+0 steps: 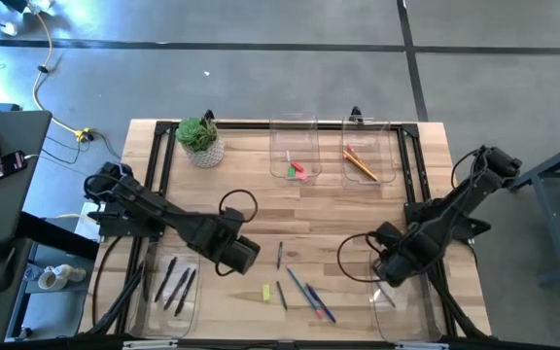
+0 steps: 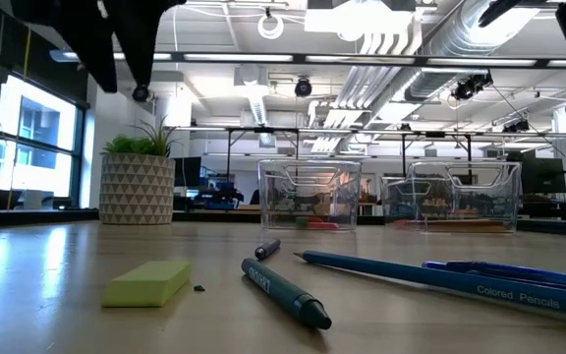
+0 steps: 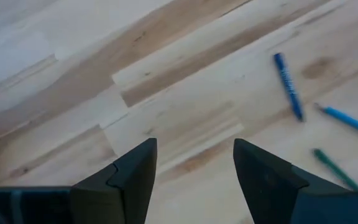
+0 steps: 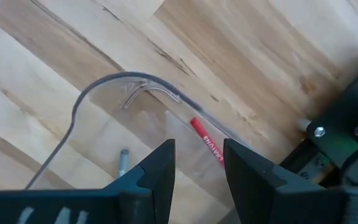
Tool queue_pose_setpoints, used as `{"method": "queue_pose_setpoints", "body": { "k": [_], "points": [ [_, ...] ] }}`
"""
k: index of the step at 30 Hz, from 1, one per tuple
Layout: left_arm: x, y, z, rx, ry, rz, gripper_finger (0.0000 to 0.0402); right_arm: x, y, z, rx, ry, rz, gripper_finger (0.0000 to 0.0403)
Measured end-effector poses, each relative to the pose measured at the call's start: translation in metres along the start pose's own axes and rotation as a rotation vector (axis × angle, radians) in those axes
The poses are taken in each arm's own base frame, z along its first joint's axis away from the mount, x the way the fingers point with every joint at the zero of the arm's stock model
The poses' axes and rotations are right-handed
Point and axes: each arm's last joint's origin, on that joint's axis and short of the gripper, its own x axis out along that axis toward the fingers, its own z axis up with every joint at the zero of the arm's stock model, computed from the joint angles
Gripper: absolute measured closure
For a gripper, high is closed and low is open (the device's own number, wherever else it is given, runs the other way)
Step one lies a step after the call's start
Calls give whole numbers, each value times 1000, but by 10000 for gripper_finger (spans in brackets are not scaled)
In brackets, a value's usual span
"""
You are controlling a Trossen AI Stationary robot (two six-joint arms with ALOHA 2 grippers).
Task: Sort crayons/erasers/pens/pencils in bins
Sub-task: Put the light green eraser into the top right transparent bin
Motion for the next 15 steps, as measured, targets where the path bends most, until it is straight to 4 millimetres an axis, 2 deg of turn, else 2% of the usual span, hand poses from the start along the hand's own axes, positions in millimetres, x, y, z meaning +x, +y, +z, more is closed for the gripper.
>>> {"method": "queue_pose_setpoints", "body": {
  "k": [7, 15],
  "points": [
    [-31, -10, 12, -96, -48, -107, 202, -7, -10, 9, -85, 2, 2, 274],
    [-54, -21, 22, -195, -50, -214, 202, -27, -41, 19, -66, -114, 17, 274]
  ]
}}
